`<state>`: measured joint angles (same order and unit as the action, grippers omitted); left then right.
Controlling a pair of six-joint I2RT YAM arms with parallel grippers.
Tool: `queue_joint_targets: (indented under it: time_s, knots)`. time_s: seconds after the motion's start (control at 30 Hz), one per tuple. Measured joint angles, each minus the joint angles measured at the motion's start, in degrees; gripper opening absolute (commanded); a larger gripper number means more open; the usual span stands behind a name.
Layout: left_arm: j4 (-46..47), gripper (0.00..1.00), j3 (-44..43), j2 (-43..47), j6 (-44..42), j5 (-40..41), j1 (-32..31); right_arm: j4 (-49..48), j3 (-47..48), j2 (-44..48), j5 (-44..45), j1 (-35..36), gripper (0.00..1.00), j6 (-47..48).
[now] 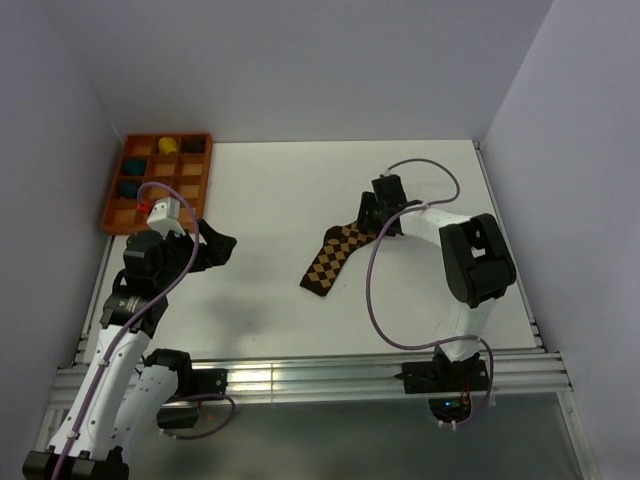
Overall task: Roll the socks
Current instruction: Roll the sock at the center of the board.
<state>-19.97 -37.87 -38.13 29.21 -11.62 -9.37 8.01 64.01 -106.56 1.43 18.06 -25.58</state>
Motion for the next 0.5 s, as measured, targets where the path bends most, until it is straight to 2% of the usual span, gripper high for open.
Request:
queue_joint_targets:
  time_s: [0.17,0.33,0.5]
  knots:
    - [0.3,0.99,0.9,0.0,0.1,-1.1,-0.1,0.6,-6.1,6.2,0.3,-0.3,0.71,-0.7]
    - [0.3,1.00,0.9,0.2,0.5,-0.3,-0.2,2.2,-6.9,15.2,0.6,1.7,0.73,3.5]
    - [0.2,0.99,1.2,0.3,2.1,3.8,-0.2,-0.9,-8.3,25.2,2.4,12.9,0.70,11.2]
